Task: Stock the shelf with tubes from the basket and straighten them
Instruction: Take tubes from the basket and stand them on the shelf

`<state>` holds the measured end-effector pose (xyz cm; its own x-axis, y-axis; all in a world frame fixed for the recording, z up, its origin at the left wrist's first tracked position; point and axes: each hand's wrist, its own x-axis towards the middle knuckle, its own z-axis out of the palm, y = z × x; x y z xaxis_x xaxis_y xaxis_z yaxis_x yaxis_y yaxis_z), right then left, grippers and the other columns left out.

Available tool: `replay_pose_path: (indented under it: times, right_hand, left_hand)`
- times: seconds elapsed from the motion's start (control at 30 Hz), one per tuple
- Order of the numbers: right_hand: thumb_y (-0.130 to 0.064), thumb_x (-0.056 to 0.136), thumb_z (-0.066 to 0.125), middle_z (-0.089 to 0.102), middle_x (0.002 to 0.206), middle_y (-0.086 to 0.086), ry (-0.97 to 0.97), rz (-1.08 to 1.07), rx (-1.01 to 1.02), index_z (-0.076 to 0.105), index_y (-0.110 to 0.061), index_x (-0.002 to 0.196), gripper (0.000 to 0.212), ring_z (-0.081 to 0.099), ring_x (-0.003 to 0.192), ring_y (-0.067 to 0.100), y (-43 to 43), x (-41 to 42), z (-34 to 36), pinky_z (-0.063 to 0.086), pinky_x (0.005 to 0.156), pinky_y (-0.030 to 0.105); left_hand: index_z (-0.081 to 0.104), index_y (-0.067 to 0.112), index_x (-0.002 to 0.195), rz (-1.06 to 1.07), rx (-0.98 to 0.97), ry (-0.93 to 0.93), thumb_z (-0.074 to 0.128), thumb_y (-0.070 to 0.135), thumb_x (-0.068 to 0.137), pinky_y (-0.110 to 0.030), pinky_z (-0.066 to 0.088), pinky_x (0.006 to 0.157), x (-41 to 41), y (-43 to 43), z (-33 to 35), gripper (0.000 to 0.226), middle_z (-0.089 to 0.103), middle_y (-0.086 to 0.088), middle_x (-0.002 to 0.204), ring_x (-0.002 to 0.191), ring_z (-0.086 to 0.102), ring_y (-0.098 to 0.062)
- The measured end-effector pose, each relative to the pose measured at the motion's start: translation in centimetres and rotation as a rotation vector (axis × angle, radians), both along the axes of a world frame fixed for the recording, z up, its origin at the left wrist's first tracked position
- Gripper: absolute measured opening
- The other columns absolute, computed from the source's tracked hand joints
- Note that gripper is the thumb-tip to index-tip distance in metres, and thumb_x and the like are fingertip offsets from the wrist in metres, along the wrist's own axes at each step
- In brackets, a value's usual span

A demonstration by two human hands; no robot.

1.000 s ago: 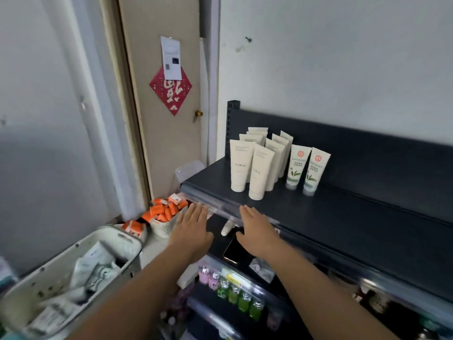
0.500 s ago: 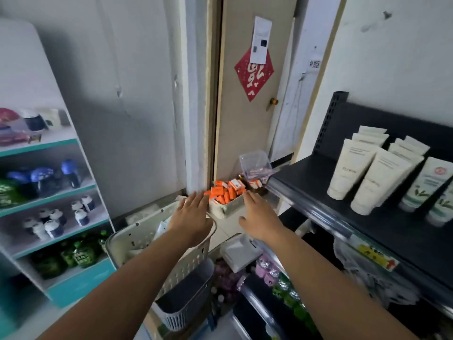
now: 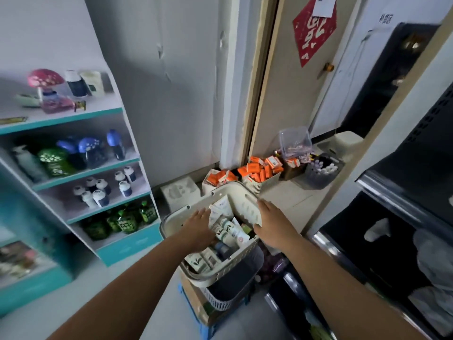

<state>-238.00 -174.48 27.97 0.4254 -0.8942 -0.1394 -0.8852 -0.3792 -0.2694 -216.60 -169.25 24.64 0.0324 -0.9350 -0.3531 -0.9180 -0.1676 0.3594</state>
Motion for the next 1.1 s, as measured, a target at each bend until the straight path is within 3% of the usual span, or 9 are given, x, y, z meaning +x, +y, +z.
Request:
replay_pose_path:
  times: [0.17, 0.3, 0.47, 0.6, 0.73, 0.83, 1.0, 1.1]
  right_hand:
    - [-0.026, 0.096, 0.050, 0.022, 0.159, 0.009, 0.019, -0.002, 0.039, 0.018, -0.009, 0.153, 0.067, 0.024, 0.145, 0.025, -1.9, 1.5, -2.7, 0.024, 0.117, 0.037]
    - [-0.026, 0.098, 0.050, 0.022, 0.159, 0.008, 0.029, 0.034, 0.134, 0.017, -0.007, 0.154, 0.068, 0.022, 0.146, 0.023, -3.5, 2.9, -5.0, 0.022, 0.116, 0.033]
    - [-0.022, 0.094, 0.056, 0.032, 0.154, 0.010, 0.077, 0.081, 0.262, 0.031, -0.004, 0.147, 0.061, 0.033, 0.141, 0.026, -6.2, 4.4, -8.4, 0.030, 0.113, 0.035]
    - [-0.027, 0.093, 0.057, 0.034, 0.152, 0.009, 0.148, 0.102, 0.356, 0.034, -0.008, 0.145, 0.059, 0.036, 0.138, 0.026, -8.7, 5.0, -11.3, 0.035, 0.110, 0.038]
    - [-0.030, 0.090, 0.061, 0.052, 0.131, 0.011, 0.227, 0.071, 0.434, 0.045, -0.009, 0.131, 0.049, 0.055, 0.116, 0.029, -10.7, 5.2, -14.4, 0.047, 0.092, 0.037]
    - [-0.030, 0.089, 0.063, 0.054, 0.129, 0.013, 0.278, 0.008, 0.479, 0.045, -0.007, 0.132, 0.052, 0.058, 0.114, 0.030, -11.5, 5.2, -16.5, 0.049, 0.088, 0.036]
    - [-0.032, 0.084, 0.063, 0.058, 0.126, 0.008, 0.260, -0.086, 0.612, 0.044, -0.015, 0.134, 0.057, 0.060, 0.109, 0.028, -11.8, 5.7, -19.8, 0.052, 0.092, 0.043]
    - [-0.032, 0.084, 0.063, 0.053, 0.130, 0.006, 0.154, -0.167, 0.692, 0.029, -0.022, 0.140, 0.066, 0.060, 0.107, 0.027, -11.1, 6.4, -21.0, 0.053, 0.088, 0.047]
  left_hand:
    - [0.005, 0.015, 0.155, 0.076, 0.046, 0.080, 0.049, 0.031, 0.096, -0.042, 0.012, 0.121, 1.3, 0.0, -3.1, 0.076, 0.004, -0.005, 0.163, 0.150, 0.006, -0.024]
    - [0.011, 0.013, 0.154, 0.150, 0.083, 0.171, 0.052, 0.021, 0.092, -0.034, 0.013, 0.118, 1.5, -0.5, -5.5, 0.075, 0.013, -0.009, 0.161, 0.147, 0.014, -0.025]
    - [0.035, 0.008, 0.142, 0.317, 0.186, 0.230, 0.048, 0.011, 0.088, -0.037, 0.035, 0.107, 2.2, -2.0, -8.5, 0.057, 0.041, -0.016, 0.144, 0.131, 0.041, -0.030]
    - [0.032, 0.007, 0.143, 0.420, 0.281, 0.255, 0.052, 0.020, 0.091, -0.037, 0.042, 0.104, 2.2, -3.5, -10.9, 0.057, 0.043, -0.016, 0.142, 0.126, 0.048, -0.028]
    - [0.027, 0.005, 0.144, 0.511, 0.380, 0.293, 0.055, 0.021, 0.091, -0.035, 0.044, 0.095, 1.6, -4.3, -13.1, 0.062, 0.048, -0.017, 0.136, 0.121, 0.051, -0.029]
    - [0.018, 0.005, 0.146, 0.550, 0.447, 0.324, 0.058, 0.024, 0.090, -0.035, 0.047, 0.085, 0.7, -4.4, -14.6, 0.072, 0.050, -0.019, 0.129, 0.114, 0.053, -0.030]
    - [0.040, 0.013, 0.137, 0.549, 0.426, 0.297, 0.060, 0.022, 0.086, -0.031, 0.046, 0.082, -0.1, -5.2, -16.2, 0.056, 0.051, -0.012, 0.127, 0.113, 0.054, -0.026]
    - [0.052, 0.019, 0.122, 0.562, 0.389, 0.314, 0.057, 0.020, 0.085, -0.035, 0.054, 0.079, -0.9, -6.3, -16.9, 0.038, 0.059, -0.007, 0.115, 0.099, 0.060, -0.023]
